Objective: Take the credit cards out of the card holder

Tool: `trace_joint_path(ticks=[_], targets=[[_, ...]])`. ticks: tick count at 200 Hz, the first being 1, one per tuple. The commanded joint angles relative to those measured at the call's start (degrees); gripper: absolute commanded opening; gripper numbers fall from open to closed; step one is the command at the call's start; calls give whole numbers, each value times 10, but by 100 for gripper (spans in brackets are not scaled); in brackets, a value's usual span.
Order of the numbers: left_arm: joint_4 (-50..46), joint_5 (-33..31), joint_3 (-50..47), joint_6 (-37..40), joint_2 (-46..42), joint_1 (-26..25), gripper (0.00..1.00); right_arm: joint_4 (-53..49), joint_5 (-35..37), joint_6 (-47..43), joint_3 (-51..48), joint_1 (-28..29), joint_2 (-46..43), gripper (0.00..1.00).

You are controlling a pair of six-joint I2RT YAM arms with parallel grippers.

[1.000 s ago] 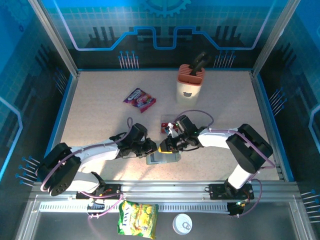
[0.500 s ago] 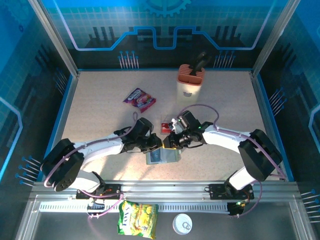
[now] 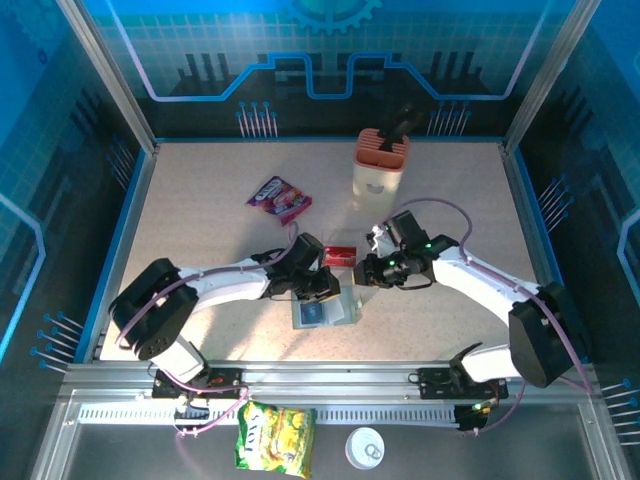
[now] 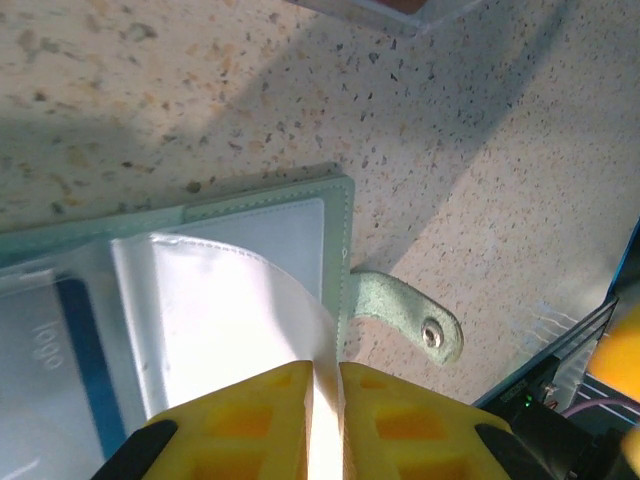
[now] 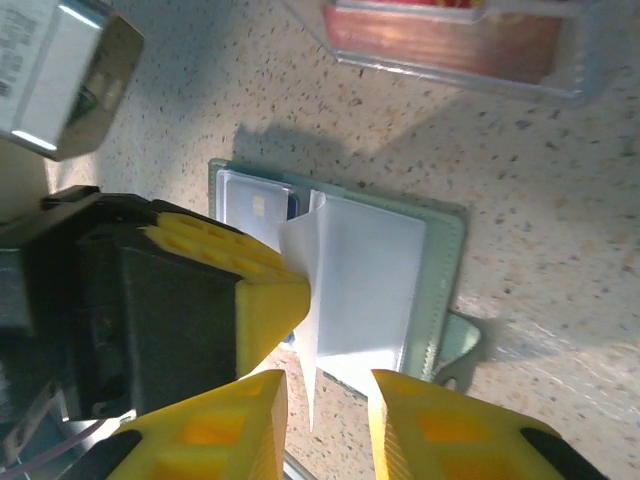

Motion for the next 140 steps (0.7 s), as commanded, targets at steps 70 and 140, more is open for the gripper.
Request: trace_joint_path(ticks=[70,140], targets=[[30,26,69,12,101,-24,33,-39,-8,-18,-30,-18,-34,29],[17,0,61,20,72,-23,36,-16,-28,-3,-34,-16,-31,29]])
